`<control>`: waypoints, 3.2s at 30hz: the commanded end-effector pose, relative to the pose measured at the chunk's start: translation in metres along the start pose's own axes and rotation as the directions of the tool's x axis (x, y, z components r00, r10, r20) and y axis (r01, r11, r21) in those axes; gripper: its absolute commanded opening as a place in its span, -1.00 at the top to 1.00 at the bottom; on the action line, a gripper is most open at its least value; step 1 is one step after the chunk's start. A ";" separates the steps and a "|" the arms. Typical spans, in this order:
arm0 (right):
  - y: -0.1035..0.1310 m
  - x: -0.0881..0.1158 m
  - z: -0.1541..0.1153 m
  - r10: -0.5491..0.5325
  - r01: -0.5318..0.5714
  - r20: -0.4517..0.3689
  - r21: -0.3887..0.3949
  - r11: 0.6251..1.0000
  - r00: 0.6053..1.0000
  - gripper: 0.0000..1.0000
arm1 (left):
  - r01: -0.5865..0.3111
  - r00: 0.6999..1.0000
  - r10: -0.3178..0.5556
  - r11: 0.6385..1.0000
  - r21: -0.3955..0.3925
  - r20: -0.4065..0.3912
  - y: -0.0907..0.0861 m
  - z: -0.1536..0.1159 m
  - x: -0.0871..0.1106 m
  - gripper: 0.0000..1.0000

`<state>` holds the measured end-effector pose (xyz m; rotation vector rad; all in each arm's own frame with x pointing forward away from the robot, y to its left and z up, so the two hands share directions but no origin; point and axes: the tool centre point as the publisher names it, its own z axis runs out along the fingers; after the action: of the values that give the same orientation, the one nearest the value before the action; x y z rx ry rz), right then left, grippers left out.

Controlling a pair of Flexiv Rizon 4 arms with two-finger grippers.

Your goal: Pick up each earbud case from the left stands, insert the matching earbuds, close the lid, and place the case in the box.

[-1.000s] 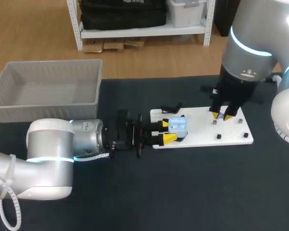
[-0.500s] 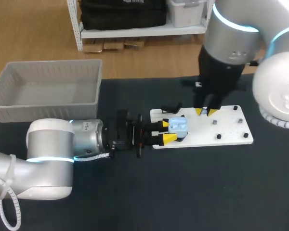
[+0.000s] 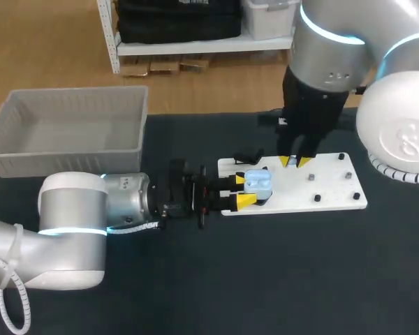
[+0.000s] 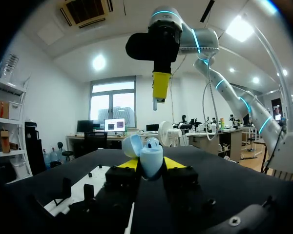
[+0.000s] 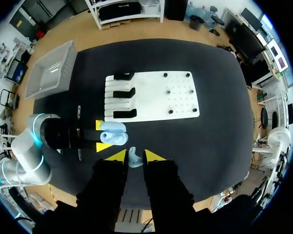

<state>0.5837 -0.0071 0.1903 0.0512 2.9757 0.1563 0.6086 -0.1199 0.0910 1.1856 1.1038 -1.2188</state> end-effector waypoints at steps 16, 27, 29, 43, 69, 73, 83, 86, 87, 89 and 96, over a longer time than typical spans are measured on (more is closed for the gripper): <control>0.032 -0.003 -0.004 -0.174 0.174 -0.012 0.103 0.979 0.985 1.00 | -0.001 1.000 0.001 1.000 -0.004 0.002 -0.001 0.000 0.000 1.00; 0.051 0.002 -0.005 -0.204 0.206 -0.028 0.116 0.972 0.979 1.00 | -0.001 1.000 0.001 1.000 -0.004 0.002 -0.001 0.000 0.000 1.00; 0.054 0.001 -0.004 -0.212 0.214 -0.029 0.116 0.970 0.977 1.00 | -0.001 1.000 0.001 1.000 -0.004 0.002 -0.001 0.000 0.000 1.00; 0.057 -0.003 0.008 -0.255 0.255 -0.013 0.126 0.959 0.967 1.00 | -0.001 1.000 0.001 1.000 -0.004 0.002 -0.001 0.000 0.000 1.00; 0.057 -0.005 0.031 -0.270 0.271 -0.024 0.129 0.954 0.963 1.00 | -0.001 1.000 0.001 1.000 -0.004 0.002 -0.001 0.000 0.000 1.00; 0.057 -0.004 0.035 -0.268 0.270 -0.032 0.129 0.954 0.963 1.00 | -0.001 1.000 0.001 1.000 -0.004 0.002 -0.001 0.000 0.000 1.00; 0.055 -0.002 0.041 -0.259 0.263 -0.045 0.126 0.957 0.965 1.00 | -0.001 1.000 0.001 1.000 -0.004 0.002 -0.001 0.000 0.000 1.00; 0.054 -0.002 0.042 -0.257 0.261 -0.046 0.126 0.957 0.965 1.00 | -0.001 1.000 0.001 1.000 -0.004 0.002 -0.001 0.000 0.000 1.00; 0.054 -0.002 0.042 -0.256 0.260 -0.047 0.125 0.957 0.965 1.00 | -0.001 1.000 0.001 1.000 -0.004 0.002 -0.001 0.000 0.000 1.00; 0.054 -0.003 0.043 -0.255 0.259 -0.048 0.125 0.958 0.966 1.00 | -0.001 1.000 0.001 1.000 -0.004 0.002 -0.001 0.000 0.000 1.00; 0.054 -0.002 0.044 -0.256 0.261 -0.054 0.124 0.957 0.965 1.00 | -0.001 1.000 0.001 1.000 -0.004 0.002 -0.001 0.000 0.000 1.00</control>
<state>0.5930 0.0501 0.1537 -0.3256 2.9859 -0.0709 0.6086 -0.1200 0.0910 1.1855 1.1040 -1.2187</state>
